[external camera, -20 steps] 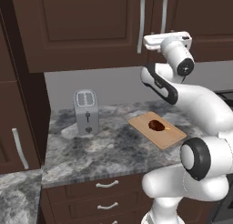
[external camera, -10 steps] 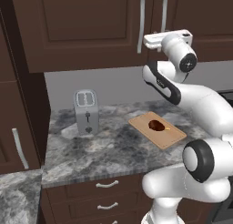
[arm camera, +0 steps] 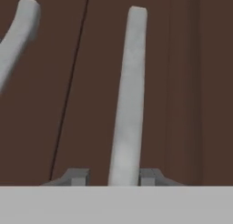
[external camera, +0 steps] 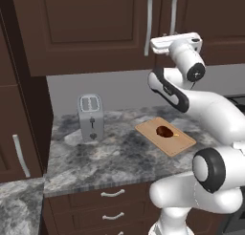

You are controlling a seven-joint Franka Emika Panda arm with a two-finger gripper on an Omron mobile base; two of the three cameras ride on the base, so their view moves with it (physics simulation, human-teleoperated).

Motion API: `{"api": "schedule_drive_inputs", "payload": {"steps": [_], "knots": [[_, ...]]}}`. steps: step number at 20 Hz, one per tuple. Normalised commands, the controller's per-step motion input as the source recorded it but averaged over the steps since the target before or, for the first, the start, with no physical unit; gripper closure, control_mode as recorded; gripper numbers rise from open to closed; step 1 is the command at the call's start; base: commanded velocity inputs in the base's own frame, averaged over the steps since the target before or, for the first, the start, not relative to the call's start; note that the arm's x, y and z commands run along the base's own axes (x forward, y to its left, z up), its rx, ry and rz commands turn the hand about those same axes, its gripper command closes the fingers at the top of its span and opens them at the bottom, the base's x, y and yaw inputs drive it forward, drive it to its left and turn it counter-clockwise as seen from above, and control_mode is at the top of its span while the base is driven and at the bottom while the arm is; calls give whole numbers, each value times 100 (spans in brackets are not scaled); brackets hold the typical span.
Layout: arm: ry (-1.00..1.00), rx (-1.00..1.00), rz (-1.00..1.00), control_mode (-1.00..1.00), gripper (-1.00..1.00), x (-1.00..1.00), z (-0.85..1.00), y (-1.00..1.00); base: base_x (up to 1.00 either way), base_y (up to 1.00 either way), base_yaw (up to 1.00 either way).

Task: Open the cabinet, retrieve the rolling pin, and place it next to the meat on the cutting board to prepare for tenderizing.

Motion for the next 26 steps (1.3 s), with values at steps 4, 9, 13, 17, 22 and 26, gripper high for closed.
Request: {"api": "schedule_drive_inputs", "payload": {"steps": [4, 9, 13, 17, 22, 26], "knots": [[-2, 7, 0, -100, 100, -45, -2, -41, 0, 0, 0], [0, 19, 0, -100, 100, -83, -3, -77, 0, 0, 0], [0, 22, 1, -100, 100, -98, -2, -96, 0, 0, 0], [0, 25, 5, -100, 100, -100, -2, -100, 0, 0, 0], [0, 27, 7, -100, 100, -100, -1, -100, 0, 0, 0], [0, 27, 8, -100, 100, -100, 0, -100, 0, 0, 0]]}}
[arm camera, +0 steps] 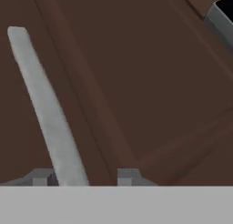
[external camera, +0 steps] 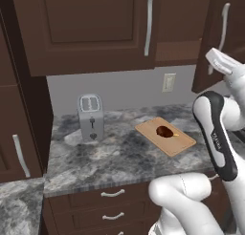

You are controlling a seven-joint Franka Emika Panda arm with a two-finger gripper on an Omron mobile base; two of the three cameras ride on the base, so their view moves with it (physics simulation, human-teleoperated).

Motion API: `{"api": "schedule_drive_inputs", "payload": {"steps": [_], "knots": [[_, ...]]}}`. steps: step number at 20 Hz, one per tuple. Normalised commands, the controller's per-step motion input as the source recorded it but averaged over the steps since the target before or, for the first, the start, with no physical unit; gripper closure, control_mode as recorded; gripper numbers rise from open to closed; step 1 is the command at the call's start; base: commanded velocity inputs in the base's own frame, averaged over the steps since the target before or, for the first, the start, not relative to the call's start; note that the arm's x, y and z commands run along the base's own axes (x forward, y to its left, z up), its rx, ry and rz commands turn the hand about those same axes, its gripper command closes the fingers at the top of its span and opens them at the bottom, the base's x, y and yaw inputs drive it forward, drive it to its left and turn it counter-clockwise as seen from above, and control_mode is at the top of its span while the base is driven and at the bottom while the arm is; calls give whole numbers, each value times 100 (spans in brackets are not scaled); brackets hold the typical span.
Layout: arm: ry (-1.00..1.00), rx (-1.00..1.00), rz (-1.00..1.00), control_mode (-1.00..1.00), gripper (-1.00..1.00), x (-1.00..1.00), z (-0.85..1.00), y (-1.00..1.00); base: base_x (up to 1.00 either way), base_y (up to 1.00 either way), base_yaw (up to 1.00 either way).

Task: Open the cabinet, retrieve the rolling pin, and place it next to the meat on the cutting board to prepare for tenderizing.

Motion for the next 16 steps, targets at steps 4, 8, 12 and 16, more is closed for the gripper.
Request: {"api": "schedule_drive_inputs", "payload": {"steps": [4, 8, 12, 16], "knots": [[0, 18, 4, -100, -100, -78, -8, -75, 0, 0, 0], [2, 0, 0, -100, -100, -7, -9, -5, 0, 0, 0], [-6, -1, 0, -100, -100, -67, -11, 8, 0, 0, 0], [-16, -7, -2, -100, -100, -100, -8, 38, 0, 0, 0]]}}
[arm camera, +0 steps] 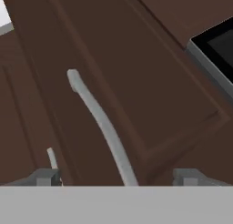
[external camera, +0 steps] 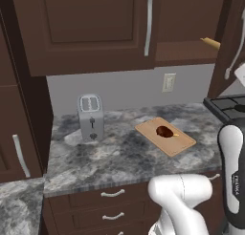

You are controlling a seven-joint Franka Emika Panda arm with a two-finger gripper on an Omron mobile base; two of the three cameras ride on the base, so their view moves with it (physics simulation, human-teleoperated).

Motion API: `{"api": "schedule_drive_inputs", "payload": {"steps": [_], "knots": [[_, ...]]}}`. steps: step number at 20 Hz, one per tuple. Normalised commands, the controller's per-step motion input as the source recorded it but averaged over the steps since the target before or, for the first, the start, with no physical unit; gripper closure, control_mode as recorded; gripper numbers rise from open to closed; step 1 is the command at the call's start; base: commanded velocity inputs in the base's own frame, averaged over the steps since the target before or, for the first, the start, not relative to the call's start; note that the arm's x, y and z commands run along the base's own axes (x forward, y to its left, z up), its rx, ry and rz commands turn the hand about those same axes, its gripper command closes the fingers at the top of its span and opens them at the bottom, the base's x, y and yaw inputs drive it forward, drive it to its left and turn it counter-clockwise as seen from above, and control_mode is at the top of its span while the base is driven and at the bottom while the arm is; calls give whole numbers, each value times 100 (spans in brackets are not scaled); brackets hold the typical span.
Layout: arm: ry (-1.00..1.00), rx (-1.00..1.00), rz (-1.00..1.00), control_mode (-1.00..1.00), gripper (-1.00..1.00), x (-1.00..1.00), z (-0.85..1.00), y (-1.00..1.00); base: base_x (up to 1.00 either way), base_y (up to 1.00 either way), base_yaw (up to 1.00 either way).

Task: Open the cabinet, retrieve the rolling pin, and place it next to the meat on the cutting board to prepare for tenderizing.

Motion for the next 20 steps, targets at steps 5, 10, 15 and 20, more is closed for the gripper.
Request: {"api": "schedule_drive_inputs", "payload": {"steps": [5, 10, 15, 20], "knots": [[-10, -7, -1, -100, -100, -100, -3, 52, 0, 0, 0], [-2, -14, -1, -100, -100, -73, 0, 77, 0, 0, 0], [4, -24, -8, -100, -100, -8, -7, 92, 0, 0, 0], [14, -27, -16, -100, -100, 69, -19, 92, 0, 0, 0]]}}
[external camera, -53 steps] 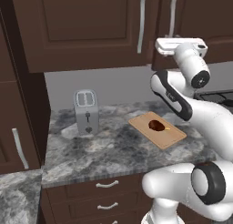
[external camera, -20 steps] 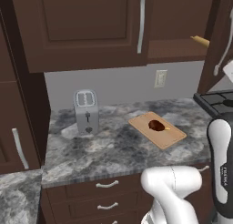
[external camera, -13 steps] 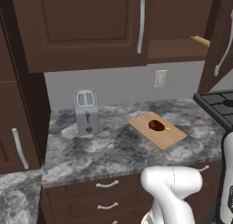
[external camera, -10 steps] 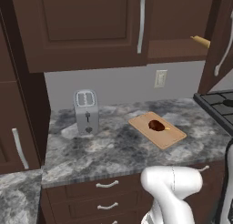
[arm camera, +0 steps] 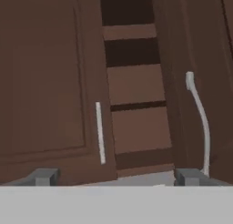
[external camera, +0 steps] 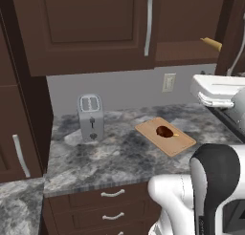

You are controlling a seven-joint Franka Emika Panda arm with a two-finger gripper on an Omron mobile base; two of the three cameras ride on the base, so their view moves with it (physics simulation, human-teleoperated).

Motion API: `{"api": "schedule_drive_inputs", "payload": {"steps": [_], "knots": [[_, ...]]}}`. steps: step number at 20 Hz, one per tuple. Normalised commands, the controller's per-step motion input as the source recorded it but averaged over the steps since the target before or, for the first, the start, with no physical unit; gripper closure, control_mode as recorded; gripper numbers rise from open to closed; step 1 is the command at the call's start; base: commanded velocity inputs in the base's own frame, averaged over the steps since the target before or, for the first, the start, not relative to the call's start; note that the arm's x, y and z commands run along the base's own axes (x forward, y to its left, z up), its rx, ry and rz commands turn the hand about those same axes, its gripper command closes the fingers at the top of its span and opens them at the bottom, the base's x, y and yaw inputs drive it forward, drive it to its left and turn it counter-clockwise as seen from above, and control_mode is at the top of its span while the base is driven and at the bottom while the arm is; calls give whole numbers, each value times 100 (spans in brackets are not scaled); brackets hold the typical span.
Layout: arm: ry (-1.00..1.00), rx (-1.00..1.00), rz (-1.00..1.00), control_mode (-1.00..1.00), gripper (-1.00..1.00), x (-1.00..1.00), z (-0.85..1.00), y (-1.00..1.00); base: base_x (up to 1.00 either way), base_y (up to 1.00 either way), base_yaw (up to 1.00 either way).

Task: Open the cabinet, retrieve the rolling pin, and place it next to the meat on the cutting board to prepare for tenderizing.

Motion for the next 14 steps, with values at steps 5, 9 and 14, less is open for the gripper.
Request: {"api": "schedule_drive_inputs", "payload": {"steps": [5, 9, 14], "knots": [[24, -19, -22, -100, -100, 91, -11, 54, 0, 0, 0], [19, -14, -20, -100, -100, 54, -28, 16, 0, 0, 0], [18, -8, -20, -100, -100, 70, -34, -1, 0, 0, 0]]}}
